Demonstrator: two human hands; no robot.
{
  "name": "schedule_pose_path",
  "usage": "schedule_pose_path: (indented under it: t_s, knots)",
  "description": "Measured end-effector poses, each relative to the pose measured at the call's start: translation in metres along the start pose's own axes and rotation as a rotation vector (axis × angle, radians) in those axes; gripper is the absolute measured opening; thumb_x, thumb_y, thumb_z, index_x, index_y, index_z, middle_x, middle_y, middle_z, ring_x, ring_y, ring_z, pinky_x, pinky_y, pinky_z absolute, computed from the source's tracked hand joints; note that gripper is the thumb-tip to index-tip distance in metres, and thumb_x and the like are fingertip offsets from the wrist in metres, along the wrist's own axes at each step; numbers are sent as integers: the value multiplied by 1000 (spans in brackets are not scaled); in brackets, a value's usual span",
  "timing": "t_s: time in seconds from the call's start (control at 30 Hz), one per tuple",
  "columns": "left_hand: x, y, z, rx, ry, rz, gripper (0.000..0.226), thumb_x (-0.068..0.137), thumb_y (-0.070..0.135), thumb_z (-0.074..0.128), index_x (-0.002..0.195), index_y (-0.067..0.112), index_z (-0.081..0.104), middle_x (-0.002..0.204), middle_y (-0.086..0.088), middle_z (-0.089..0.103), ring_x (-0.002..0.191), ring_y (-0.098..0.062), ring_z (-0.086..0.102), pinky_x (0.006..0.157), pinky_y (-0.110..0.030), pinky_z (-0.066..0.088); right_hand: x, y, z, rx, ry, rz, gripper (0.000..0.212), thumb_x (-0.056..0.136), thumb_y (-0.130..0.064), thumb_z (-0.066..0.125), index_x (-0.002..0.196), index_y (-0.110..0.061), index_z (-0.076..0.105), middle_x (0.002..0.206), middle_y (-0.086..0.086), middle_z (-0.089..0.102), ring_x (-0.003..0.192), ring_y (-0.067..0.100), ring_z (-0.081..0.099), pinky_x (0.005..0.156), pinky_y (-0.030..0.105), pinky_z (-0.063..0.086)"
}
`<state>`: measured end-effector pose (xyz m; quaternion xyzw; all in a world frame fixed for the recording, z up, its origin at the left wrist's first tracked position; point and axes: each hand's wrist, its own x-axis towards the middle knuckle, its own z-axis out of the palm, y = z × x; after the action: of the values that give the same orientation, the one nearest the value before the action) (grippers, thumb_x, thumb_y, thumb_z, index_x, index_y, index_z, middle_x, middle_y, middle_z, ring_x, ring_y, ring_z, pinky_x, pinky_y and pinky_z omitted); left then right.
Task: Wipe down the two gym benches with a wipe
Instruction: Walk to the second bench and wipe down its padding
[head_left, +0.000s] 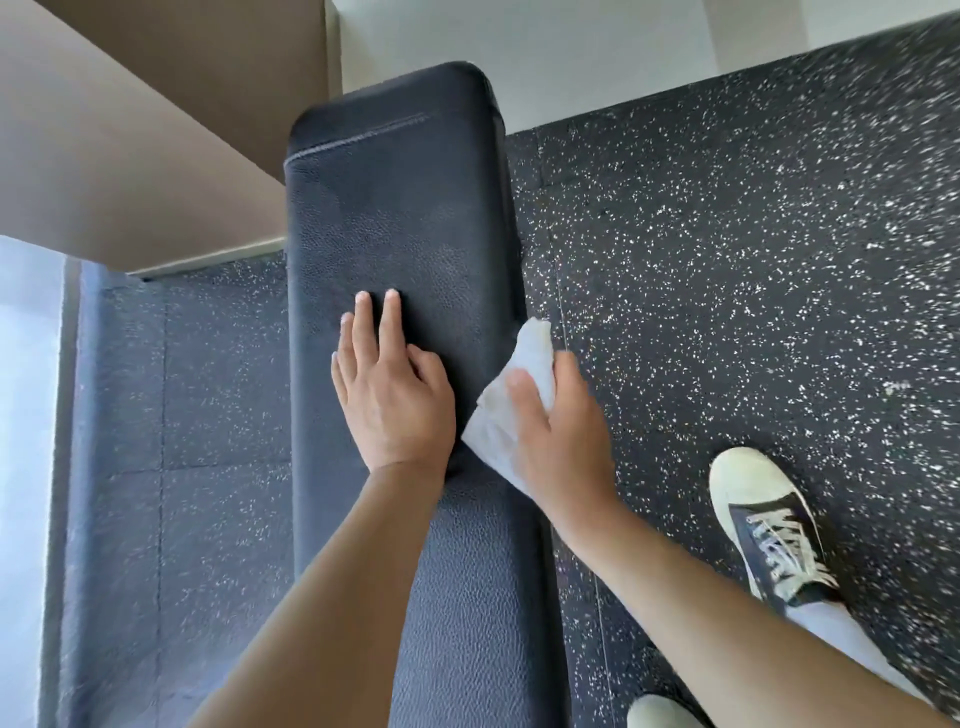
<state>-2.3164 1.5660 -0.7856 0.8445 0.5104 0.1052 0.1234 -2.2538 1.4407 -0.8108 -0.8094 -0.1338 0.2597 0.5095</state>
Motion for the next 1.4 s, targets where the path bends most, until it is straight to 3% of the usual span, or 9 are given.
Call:
schedule_pose_path:
  t_s: [0.17,0.33,0.53,0.9,1.03,1.2,1.3,1.4]
  knots:
    - [-112,-43,-23,37,-112,113,63,100,23,34,163,23,36,174,-1,24,162,-24,17,130,-49,19,69,-27,12,-25,51,-26,22,102,-38,49,89,-26,36,80,-4,49,77,26,47,73,45,43]
    - [-230,-95,-47,149,-176,188,69,97,27,40,165,29,31,175,2,21,161,-25,23,123,-54,27,-9,2,0,-55,36,-51,25,102,-40,50,87,-28,34,76,-9,44,75,24,45,69,41,38]
    - [-232,-94,-44,126,-149,162,69,95,27,39,164,30,32,174,1,25,160,-25,26,129,-48,20,-182,68,-29,-27,-47,8,36,103,-54,43,85,-24,38,74,-6,45,72,21,50,65,43,42]
    - [-234,-99,-42,131,-140,169,67,98,29,38,165,30,32,175,3,21,162,-23,20,129,-49,19,-51,12,-3,38,83,9,30,105,-40,53,88,-19,41,76,-1,51,73,25,49,72,49,46]
    - [-238,-102,-40,139,-132,161,68,97,29,39,164,30,34,175,4,22,162,-23,20,129,-49,20,-112,31,-13,-18,19,41,29,103,-39,55,90,-17,42,81,3,54,78,28,52,75,50,46]
    - [-232,-97,-43,122,-116,153,67,96,29,40,163,28,38,174,2,25,161,-24,23,127,-53,24,-243,78,-39,-100,-106,92,36,98,-61,40,100,-26,49,92,-2,60,87,18,57,81,41,46]
    - [-234,-96,-44,118,-111,151,66,96,28,40,162,28,38,173,2,26,161,-24,23,128,-52,22,-245,77,-40,-115,-103,104,29,99,-57,39,89,-29,39,81,-8,51,77,14,49,71,35,36]
    - [-236,-98,-40,108,-96,158,67,97,29,40,163,31,35,174,4,24,161,-22,21,129,-49,20,-207,66,-32,-111,-62,59,29,103,-51,43,87,-27,36,76,-6,49,73,18,48,68,38,35]
